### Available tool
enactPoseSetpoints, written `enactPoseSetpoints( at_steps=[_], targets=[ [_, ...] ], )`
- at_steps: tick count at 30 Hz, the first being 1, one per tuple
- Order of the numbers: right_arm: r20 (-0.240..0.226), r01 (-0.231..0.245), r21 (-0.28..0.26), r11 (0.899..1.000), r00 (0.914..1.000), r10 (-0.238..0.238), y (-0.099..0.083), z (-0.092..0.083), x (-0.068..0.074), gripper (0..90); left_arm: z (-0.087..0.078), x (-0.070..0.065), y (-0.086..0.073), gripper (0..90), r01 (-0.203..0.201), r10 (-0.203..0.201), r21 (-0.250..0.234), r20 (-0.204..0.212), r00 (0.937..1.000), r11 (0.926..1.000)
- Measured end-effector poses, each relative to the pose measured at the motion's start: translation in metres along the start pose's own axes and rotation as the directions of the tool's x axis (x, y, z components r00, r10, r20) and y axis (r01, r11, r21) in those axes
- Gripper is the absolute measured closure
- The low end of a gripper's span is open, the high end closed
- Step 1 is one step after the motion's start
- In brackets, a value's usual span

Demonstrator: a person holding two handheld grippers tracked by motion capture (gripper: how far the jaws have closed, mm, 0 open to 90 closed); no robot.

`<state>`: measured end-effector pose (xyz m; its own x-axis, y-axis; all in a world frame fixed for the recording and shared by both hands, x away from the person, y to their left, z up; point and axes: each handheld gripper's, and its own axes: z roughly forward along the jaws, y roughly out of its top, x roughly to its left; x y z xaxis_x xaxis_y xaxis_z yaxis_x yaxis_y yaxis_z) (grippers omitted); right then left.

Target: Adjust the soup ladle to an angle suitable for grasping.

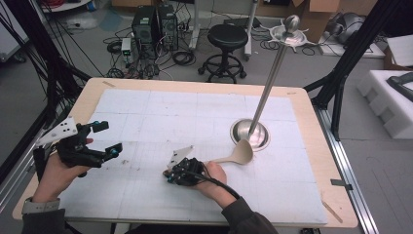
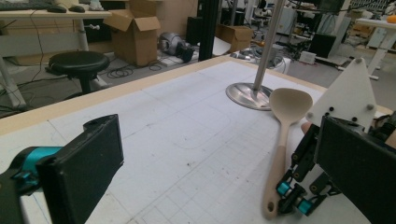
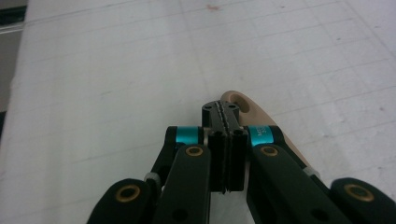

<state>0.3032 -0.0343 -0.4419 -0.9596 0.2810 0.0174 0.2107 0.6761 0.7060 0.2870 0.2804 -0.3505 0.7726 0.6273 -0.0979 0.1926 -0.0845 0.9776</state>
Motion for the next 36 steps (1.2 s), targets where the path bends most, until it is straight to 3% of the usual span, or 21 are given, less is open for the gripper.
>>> enactPoseSetpoints(
  at_steps=[8, 15, 20, 36],
  targets=[
    [0.061, -0.023, 0.001, 1.000, 0.9979, 0.023, 0.008, 0.009, -0.016, 90.0, -0.001, 0.000, 0.000, 1.8, 0.002, -0.002, -0.005, -0.001, 1.0000, 1.0000],
    [0.080, -0.074, -0.019, 0.997, 0.9939, 0.076, 0.014, 0.015, -0.032, 90.0, -0.001, 0.001, 0.000, 1.8, 0.002, -0.002, -0.006, 0.000, 1.0000, 1.0000],
    [0.113, -0.101, -0.015, 0.995, 0.9883, 0.102, 0.018, 0.019, -0.041, 90.0, -0.002, 0.001, 0.000, 1.8, 0.005, -0.005, -0.012, 0.000, 1.0000, 0.9999],
    [0.191, -0.141, -0.082, 0.987, 0.9693, 0.155, 0.020, 0.027, -0.068, 90.0, -0.003, 0.001, 0.000, 1.8, 0.010, -0.010, -0.014, -0.001, 1.0000, 0.9999]
  ],
)
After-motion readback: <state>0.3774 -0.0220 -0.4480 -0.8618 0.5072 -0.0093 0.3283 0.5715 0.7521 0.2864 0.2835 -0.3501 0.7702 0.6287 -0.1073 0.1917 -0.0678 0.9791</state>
